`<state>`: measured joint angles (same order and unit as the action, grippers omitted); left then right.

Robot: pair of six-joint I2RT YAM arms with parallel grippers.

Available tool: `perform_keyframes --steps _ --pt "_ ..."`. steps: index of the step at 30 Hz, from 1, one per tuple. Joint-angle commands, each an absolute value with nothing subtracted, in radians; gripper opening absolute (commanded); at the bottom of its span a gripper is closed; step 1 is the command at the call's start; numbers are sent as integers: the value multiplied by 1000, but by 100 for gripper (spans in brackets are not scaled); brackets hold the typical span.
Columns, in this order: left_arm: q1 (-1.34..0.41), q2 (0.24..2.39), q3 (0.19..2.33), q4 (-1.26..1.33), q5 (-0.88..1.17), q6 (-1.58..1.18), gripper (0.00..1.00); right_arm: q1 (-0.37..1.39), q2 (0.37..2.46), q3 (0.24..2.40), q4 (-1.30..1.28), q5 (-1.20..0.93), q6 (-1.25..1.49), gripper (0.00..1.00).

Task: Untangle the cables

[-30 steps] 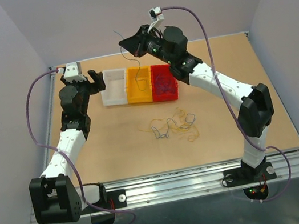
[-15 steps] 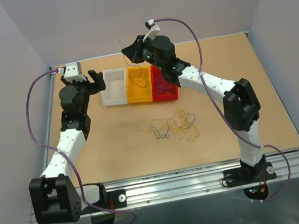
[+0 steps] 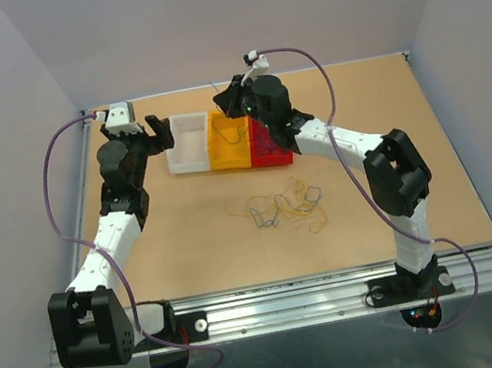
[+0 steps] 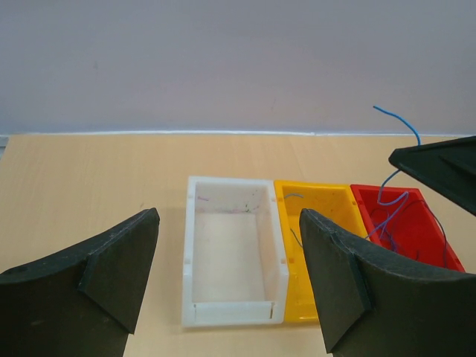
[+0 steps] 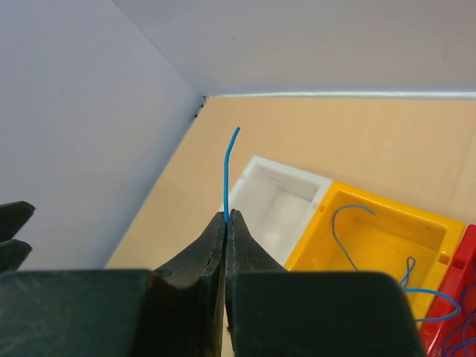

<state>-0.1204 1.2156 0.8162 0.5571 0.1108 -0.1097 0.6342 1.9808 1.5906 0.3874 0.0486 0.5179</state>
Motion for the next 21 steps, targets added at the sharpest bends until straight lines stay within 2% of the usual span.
perform_keyframes --steps 1,8,16,21 --pt "-115 1210 862 620 124 -107 87 627 2012 1572 377 75 463 1" --pt "-117 1220 865 618 118 -101 87 675 2114 1660 290 26 371 0" --pt "-115 1215 864 621 127 -103 87 683 2125 1631 287 -152 382 1" --pt "-115 1215 864 621 133 -101 87 683 2106 1628 198 -23 390 0"
